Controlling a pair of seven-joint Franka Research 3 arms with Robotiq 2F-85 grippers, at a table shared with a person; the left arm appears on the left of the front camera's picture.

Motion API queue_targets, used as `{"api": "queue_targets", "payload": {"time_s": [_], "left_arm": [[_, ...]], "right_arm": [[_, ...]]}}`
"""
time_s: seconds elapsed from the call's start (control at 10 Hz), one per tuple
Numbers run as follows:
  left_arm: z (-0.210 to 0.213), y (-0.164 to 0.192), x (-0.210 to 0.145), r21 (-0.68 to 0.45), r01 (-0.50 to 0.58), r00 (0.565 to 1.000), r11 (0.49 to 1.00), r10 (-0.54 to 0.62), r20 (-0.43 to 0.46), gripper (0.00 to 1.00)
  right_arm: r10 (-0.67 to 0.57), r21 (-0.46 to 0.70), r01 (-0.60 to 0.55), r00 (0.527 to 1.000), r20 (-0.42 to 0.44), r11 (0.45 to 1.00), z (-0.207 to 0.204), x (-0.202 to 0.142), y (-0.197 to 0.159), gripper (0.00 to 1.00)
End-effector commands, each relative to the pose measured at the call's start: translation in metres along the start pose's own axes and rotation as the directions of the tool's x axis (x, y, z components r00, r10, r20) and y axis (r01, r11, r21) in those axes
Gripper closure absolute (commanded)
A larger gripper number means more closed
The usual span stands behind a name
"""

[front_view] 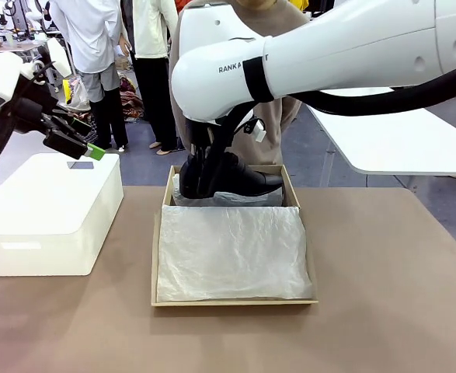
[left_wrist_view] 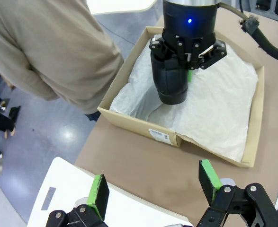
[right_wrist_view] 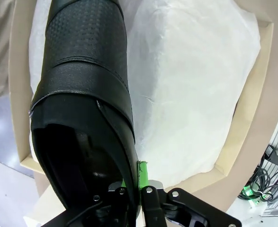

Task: Pack the shoes into the box.
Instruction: Place the other shoe of the Shoes into the Shoes Box.

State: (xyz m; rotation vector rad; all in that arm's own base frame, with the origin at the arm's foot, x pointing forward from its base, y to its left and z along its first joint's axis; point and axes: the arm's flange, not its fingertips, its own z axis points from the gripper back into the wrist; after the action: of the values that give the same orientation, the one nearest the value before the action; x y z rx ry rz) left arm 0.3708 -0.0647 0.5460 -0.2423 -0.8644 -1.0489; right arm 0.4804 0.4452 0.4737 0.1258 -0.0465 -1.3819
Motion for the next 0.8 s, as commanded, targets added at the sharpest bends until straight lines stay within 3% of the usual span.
{"api": "queue_targets", "payload": {"time_s": [0.0,0.7], "left_arm": [[0.0,0.001,-0.002,-0.01,0.011,1.0,1.0,-0.01,0.011,0.0],[0.0,0.001,-0.002,-0.01,0.011,1.0,1.0,-0.01,0.011,0.0]], "right_arm": [[-0.067,0.055,0.065,0.997,0.024,0.996,-0.001,-0.006,0.007,1.0],[-0.112,0.053,0.11,0.993,0.043,0.993,-0.03,-0.011,0.015,1.0]]}}
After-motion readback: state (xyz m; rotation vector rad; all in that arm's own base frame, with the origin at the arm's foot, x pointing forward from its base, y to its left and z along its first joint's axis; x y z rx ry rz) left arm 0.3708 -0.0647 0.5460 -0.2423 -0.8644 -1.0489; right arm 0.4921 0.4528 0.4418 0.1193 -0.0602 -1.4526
